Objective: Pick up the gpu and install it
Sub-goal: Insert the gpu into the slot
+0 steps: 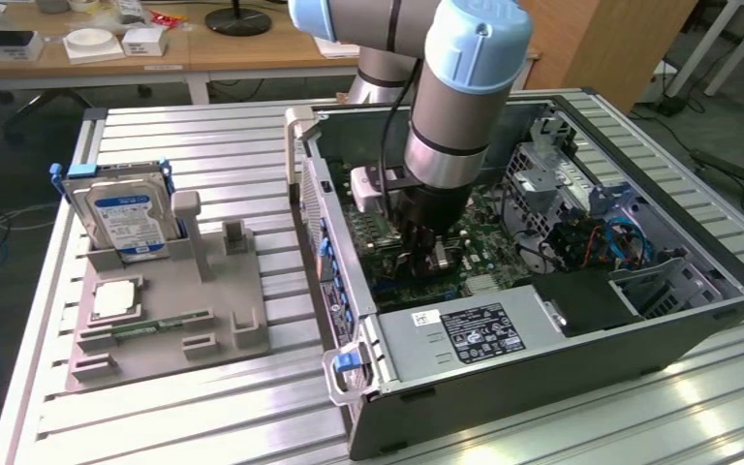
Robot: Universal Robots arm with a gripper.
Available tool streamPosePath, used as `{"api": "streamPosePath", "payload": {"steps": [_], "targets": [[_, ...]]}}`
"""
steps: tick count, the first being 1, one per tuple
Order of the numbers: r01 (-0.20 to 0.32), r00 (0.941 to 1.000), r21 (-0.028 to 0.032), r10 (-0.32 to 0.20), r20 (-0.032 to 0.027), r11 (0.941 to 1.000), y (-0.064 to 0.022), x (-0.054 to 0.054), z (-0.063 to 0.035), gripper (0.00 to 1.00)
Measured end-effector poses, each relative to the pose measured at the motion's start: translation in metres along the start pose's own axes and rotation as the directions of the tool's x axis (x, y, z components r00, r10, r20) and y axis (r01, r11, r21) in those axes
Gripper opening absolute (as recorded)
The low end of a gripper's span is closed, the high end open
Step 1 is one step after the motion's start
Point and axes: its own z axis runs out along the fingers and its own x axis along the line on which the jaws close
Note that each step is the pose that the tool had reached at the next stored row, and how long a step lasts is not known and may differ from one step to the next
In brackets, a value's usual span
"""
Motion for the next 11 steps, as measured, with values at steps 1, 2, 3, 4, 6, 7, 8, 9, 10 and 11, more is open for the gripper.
{"api": "streamPosePath", "payload": {"steps": [1, 2, 3, 4, 6, 7, 8, 9, 10, 11], "targets": [[0.0, 1.0, 0.0005, 0.0, -0.0003, 1.0, -0.0001, 0.0, -0.0008, 0.28], [0.0, 1.0, 0.0001, 0.0, -0.0007, 1.0, -0.0002, 0.0, -0.002, 0.28], [0.001, 1.0, 0.0003, -0.001, -0.0005, 1.0, -0.0004, 0.0, -0.0035, 0.34], [0.001, 1.0, 0.0003, -0.001, -0.0005, 1.0, -0.0004, 0.0, -0.0057, 0.34], [0.001, 1.0, 0.0002, -0.001, -0.0006, 1.0, -0.0004, 0.0, -0.0113, 0.34], [0.001, 1.0, 0.0003, -0.001, -0.0006, 1.0, -0.0005, 0.0, -0.0142, 0.34], [0.001, 1.0, 0.0002, -0.001, -0.0006, 1.0, -0.0005, -0.001, -0.0173, 0.34], [0.001, 1.0, 0.0002, -0.001, -0.0006, 1.0, -0.0006, -0.001, -0.0205, 0.34], [0.001, 1.0, 0.0002, -0.001, -0.0006, 1.0, -0.0006, -0.001, -0.0236, 0.34], [0.001, 1.0, 0.0003, -0.001, -0.0006, 1.0, -0.0006, -0.001, -0.0267, 0.34]]}}
